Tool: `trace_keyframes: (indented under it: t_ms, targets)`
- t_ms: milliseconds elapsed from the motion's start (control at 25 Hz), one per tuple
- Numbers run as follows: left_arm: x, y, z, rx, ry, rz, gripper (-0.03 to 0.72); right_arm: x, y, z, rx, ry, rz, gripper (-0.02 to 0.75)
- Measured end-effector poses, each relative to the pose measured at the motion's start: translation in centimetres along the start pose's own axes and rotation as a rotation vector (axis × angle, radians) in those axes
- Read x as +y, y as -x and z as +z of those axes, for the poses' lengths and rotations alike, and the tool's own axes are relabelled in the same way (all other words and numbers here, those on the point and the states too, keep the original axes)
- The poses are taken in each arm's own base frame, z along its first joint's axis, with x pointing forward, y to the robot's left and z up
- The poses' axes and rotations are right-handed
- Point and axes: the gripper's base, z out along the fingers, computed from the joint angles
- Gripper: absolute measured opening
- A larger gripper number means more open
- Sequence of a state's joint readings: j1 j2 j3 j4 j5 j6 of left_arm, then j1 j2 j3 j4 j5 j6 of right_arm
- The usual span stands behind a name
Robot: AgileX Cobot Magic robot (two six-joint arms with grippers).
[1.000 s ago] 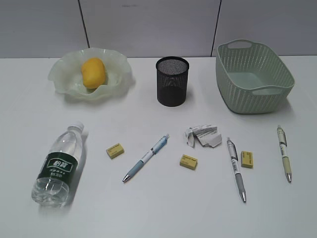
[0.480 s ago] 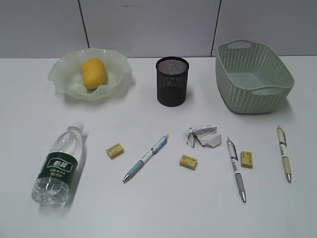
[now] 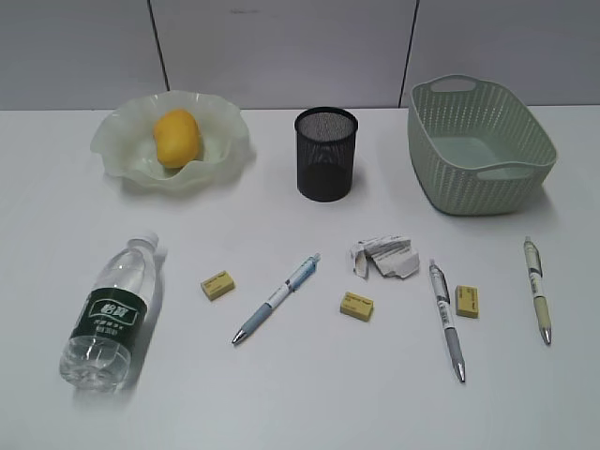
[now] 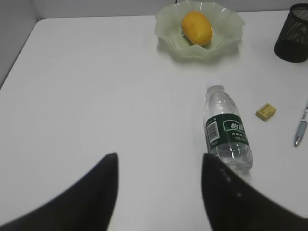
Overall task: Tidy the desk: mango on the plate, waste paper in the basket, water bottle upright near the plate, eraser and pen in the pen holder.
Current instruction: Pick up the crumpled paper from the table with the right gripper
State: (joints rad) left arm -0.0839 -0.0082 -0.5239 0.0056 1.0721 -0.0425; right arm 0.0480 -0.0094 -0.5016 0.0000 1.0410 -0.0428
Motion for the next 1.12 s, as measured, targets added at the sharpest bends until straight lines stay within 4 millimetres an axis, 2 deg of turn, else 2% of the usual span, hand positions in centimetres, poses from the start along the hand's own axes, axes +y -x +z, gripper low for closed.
trace_keyframes:
  t_ms: [120, 160, 280, 760, 920, 1120]
  targets:
    - [0.0, 0.01, 0.0, -0.001, 0.004, -0.001, 0.601, 0.0, 0.0, 0.0, 0.0, 0.0, 0.0, 0.435]
    - [0.0, 0.01, 0.0, -0.001, 0.004, -0.001, 0.636, 0.07, 0.0, 0.0, 0.0, 0.007, 0.004, 0.435]
    - [0.0, 0.01, 0.0, -0.001, 0.004, 0.0, 0.673, 0.0, 0.0, 0.0, 0.0, 0.0, 0.0, 0.435]
    - [-0.02, 0.49, 0.86, 0.056, 0.006, 0.0, 0.662, 0.0, 0.0, 0.0, 0.0, 0.0, 0.0, 0.435]
    - [-0.02, 0.49, 0.86, 0.056, 0.006, 0.0, 0.599, 0.0, 0.0, 0.0, 0.0, 0.0, 0.0, 0.435]
    - [-0.02, 0.38, 0.65, 0.041, 0.005, 0.0, 0.483, 0.0, 0.0, 0.0, 0.0, 0.0, 0.0, 0.435]
